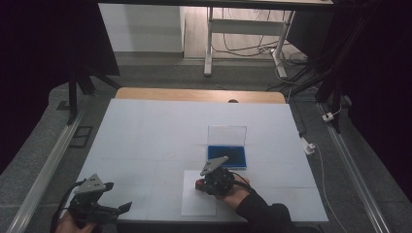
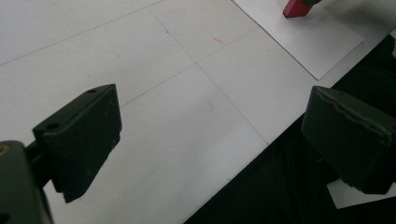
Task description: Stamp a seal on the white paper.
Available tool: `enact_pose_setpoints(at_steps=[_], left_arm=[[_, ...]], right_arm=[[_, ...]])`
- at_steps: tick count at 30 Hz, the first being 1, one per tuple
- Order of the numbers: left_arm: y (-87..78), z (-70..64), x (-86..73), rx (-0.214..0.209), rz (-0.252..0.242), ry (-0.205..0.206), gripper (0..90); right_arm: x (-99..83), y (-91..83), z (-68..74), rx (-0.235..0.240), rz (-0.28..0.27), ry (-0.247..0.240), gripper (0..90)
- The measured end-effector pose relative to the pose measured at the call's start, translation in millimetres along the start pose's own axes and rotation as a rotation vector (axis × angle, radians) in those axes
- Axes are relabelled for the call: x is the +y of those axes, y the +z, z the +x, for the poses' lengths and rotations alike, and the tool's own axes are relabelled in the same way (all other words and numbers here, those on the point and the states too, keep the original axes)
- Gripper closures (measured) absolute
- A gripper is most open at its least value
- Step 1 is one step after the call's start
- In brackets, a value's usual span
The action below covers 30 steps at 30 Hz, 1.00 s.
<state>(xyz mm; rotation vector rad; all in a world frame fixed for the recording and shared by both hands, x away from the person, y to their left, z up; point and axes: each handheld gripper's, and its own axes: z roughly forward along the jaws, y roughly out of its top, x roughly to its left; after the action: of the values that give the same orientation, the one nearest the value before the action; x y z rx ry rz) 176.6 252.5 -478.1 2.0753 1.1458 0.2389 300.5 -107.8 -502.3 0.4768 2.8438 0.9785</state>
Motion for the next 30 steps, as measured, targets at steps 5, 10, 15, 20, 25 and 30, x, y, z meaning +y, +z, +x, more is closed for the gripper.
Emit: enact_pose_setpoints(at_steps=[5, 10, 15, 20, 25, 30], left_arm=[[0.2, -0.2, 0.0, 0.002, 0.0, -0.001, 5.1], [-0.2, 0.3, -0.3, 0.002, 0.003, -0.003, 5.2], [-0.5, 0.3, -0.6, 0.003, 0.002, -0.005, 5.2], [-0.5, 0.0, -0.6, 0.003, 0.002, -0.005, 5.2], [-0.7, -0.3, -0.7, 0.005, 0.002, -0.005, 5.2], [-1.2, -0.1, -1.1, 0.004, -0.001, -0.006, 5.2]], right_arm=[[-0.6, -2.0, -1.5, 0.01, -0.019, 0.02, 79.8], [1.4, -12.1, -5.0, 0.013, -0.074, 0.048, 79.8], [2.4, -18.1, -6.5, 0.011, -0.1, 0.051, 79.8], [3.4, -21.9, -7.0, 0.01, -0.111, 0.055, 79.8], [3.7, -28.4, -8.7, 0.007, -0.133, 0.07, 79.8], [3.2, -35.5, -11.6, 0.004, -0.155, 0.085, 79.8]])
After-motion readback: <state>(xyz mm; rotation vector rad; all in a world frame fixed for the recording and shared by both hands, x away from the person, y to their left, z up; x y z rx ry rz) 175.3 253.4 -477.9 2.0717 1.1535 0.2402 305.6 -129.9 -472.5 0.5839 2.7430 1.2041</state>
